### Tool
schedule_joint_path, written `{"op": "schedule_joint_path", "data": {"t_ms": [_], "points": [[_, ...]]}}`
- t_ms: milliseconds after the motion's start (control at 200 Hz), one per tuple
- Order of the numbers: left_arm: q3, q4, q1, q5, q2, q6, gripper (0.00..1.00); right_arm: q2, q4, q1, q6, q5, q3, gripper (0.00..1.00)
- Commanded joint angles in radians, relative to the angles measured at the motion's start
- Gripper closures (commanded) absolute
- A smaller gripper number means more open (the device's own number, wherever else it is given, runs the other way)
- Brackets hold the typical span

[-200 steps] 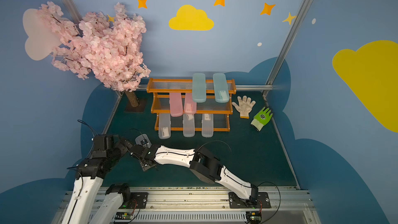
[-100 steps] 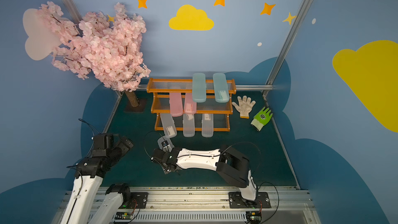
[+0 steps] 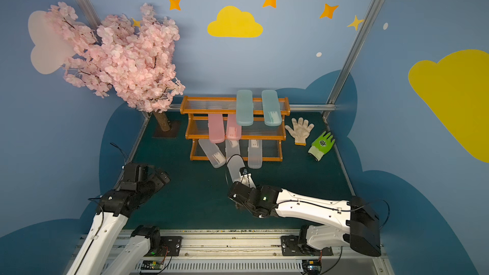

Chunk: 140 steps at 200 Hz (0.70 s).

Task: Place the pencil cases on the shelf according to color
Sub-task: Place the pencil case on the shelf.

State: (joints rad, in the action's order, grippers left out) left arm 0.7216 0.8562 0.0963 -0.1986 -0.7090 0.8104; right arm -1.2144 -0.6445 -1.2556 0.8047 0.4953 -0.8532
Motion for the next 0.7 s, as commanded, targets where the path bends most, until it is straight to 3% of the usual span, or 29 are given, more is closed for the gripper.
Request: {"op": "schedule_joint_path", "data": {"t_ms": [0,260,441,696], "points": [[0.004,-0.023,0.032,-0.042,-0.012,0.019,0.00,0.099,0.007,0.038,-0.019,0.069,0.055,0.37],[-0.020,-0.091,0.078,-0.033,-0.081,0.018,0.00,0.247,0.102,0.348,-0.144,-0.136,0.154,0.36],[-0.028,-0.121,0.095,-0.049,-0.098,0.006,0.00,0.142,0.149,0.528,-0.246,-0.334,0.101,0.36],[-0.042,-0.130,0.095,-0.066,-0.093,-0.014,0.00,0.009,0.173,0.696,-0.305,-0.368,0.029,0.39]]}}
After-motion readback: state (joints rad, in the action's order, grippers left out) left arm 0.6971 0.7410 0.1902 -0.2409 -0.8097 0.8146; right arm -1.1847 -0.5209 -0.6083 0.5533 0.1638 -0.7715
